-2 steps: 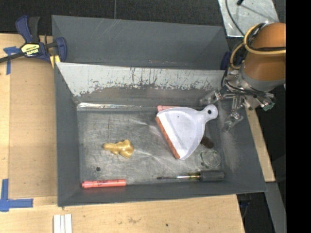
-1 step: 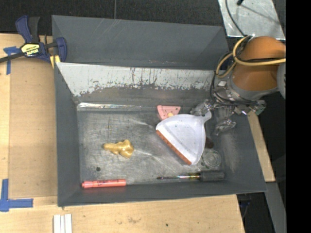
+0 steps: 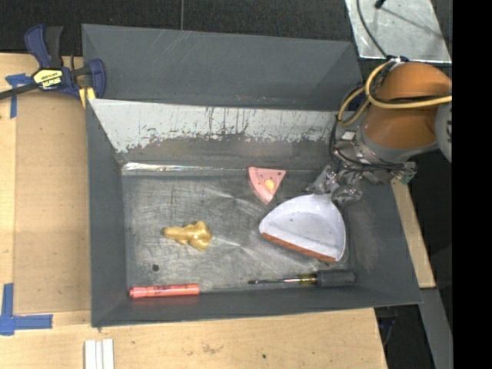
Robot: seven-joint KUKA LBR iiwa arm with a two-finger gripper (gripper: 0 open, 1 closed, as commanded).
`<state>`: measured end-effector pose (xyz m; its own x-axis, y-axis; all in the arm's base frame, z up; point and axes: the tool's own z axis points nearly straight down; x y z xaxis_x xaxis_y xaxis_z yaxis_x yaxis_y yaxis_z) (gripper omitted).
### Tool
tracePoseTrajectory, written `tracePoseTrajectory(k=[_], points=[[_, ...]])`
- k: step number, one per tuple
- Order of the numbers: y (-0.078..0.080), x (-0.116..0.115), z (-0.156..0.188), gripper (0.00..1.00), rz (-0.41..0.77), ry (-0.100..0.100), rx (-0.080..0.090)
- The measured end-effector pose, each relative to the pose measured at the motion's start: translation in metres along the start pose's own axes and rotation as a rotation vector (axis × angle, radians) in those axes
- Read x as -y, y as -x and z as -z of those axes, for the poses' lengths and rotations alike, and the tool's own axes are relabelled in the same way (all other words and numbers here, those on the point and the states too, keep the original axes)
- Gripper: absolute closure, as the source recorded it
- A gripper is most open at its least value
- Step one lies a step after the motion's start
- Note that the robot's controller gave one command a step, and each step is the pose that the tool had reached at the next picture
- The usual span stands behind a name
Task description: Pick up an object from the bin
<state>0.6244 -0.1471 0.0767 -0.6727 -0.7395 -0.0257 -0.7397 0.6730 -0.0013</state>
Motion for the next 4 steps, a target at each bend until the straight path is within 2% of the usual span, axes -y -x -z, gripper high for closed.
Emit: tracePoseTrajectory(k=[2, 3, 4], points=[[0.0, -0.001, 0.003, 1.0, 0.001, 0.001, -0.002], [-0.003, -0.002, 0.015, 1.0, 0.003, 0.007, -0.018], [-0.004, -0.001, 0.036, 1.0, 0.001, 0.005, -0.023]])
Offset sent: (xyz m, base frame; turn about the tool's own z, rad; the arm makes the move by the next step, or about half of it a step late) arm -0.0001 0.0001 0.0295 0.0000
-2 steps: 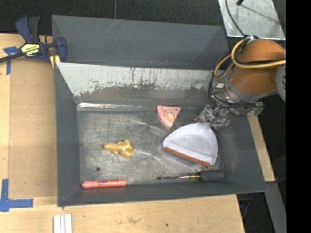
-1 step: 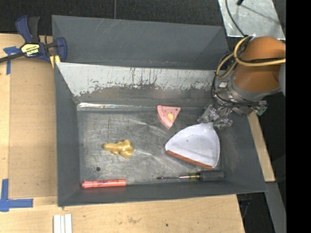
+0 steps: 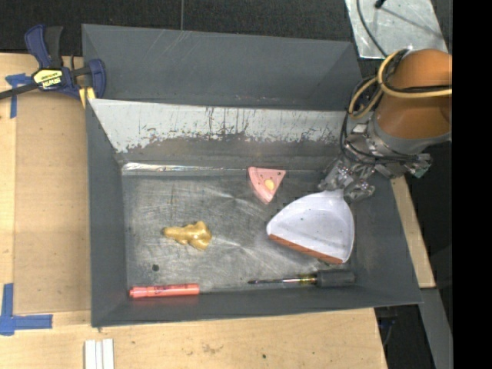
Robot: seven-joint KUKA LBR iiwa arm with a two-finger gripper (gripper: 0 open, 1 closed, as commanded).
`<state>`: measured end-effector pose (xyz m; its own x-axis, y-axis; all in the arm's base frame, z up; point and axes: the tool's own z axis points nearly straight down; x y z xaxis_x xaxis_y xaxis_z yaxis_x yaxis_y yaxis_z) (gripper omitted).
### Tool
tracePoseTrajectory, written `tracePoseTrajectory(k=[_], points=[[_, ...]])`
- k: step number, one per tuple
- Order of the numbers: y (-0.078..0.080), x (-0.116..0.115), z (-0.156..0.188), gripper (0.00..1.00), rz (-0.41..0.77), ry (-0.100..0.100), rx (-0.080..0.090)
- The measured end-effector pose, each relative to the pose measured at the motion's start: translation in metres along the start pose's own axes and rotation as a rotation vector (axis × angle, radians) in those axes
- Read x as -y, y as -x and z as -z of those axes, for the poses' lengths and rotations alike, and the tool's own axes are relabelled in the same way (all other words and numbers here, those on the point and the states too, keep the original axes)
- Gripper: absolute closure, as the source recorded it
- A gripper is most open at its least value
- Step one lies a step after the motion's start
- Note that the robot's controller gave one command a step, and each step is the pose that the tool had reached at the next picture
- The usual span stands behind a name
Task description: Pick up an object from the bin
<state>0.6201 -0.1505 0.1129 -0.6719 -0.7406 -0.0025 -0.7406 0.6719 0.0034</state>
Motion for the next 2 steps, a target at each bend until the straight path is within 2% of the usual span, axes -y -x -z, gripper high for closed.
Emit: tracePoseTrajectory(k=[2], points=[[0.0018, 0.0019, 0.024, 1.0, 0.0, -0.011, 0.004]])
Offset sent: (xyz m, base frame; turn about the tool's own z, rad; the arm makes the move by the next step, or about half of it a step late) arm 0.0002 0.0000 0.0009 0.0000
